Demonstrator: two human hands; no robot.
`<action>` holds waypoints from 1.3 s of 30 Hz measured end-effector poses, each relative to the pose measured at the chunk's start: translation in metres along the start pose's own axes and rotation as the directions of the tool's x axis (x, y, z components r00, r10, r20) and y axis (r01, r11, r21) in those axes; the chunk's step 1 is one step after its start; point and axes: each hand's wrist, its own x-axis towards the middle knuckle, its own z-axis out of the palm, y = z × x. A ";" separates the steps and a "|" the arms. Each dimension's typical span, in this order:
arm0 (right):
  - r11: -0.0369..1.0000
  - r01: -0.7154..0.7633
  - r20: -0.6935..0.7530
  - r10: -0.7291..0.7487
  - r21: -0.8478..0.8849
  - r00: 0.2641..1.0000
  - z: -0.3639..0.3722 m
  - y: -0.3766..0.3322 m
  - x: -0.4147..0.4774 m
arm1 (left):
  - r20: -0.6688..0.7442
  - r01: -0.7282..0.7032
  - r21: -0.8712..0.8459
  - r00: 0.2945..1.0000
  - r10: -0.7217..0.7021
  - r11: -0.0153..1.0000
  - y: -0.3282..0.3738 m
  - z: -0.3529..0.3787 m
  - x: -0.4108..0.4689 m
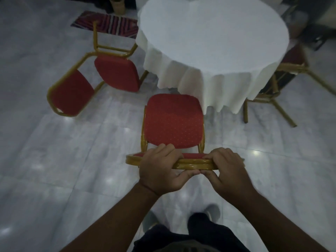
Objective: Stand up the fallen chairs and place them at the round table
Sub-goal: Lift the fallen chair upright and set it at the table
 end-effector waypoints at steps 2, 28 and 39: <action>1.000 -0.013 -0.018 0.013 0.019 1.000 -0.009 0.020 0.008 | 0.012 -0.019 -0.018 1.000 0.020 1.000 0.005 0.016 0.020; 0.987 -0.158 -0.178 0.163 0.039 0.970 -0.035 0.110 0.118 | 0.100 -0.009 0.007 0.995 0.008 1.000 -0.005 0.110 0.160; 0.970 -0.238 -0.295 0.212 -0.054 0.932 -0.015 0.108 0.140 | 0.061 -0.017 0.070 0.998 0.013 0.997 -0.027 0.120 0.176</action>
